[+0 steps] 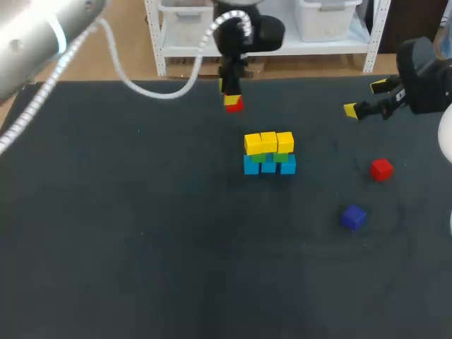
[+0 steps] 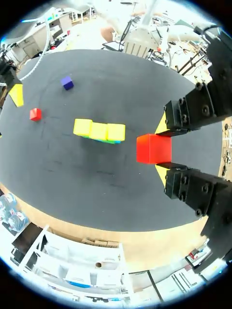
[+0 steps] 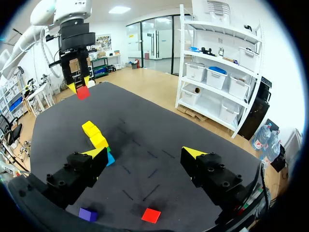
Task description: Place the blue cubes, place green cubes on the blue cubes, place the yellow cubes on the green cubes, then place the red cubes on the yellow cubes, and place purple cube on the red cubes.
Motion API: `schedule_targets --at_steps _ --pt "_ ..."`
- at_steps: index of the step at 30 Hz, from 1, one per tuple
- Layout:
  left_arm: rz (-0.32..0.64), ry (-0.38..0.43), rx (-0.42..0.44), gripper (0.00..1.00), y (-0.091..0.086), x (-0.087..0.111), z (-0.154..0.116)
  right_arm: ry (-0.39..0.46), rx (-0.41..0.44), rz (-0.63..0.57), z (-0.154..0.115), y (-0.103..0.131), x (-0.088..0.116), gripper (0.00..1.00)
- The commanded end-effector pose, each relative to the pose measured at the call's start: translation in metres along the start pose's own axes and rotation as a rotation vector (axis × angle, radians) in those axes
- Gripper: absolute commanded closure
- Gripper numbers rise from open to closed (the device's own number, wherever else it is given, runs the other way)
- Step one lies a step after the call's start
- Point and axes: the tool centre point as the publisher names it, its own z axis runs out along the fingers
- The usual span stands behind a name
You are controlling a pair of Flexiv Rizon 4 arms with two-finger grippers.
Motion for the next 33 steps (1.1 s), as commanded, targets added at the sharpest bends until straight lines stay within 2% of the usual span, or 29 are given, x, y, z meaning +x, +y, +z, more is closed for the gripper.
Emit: schedule_targets --at_steps 1,15,25,33 --pt "0.006 0.108 0.034 1.00 0.005 -0.021 0.004 -0.004 -0.006 -0.001 0.000 -0.001 0.001 0.00" --pt "0.088 0.128 0.037 1.00 -0.009 -0.044 0.014 -0.004 -0.006 -0.001 0.000 -0.001 0.001 0.00" --pt "0.096 0.120 0.050 1.00 -0.026 -0.051 0.026 -0.004 -0.006 -0.001 0.000 -0.001 0.001 0.00" --pt "0.104 0.117 0.048 1.00 -0.032 -0.055 0.033 -0.004 -0.006 -0.001 0.000 -0.001 0.001 0.00"
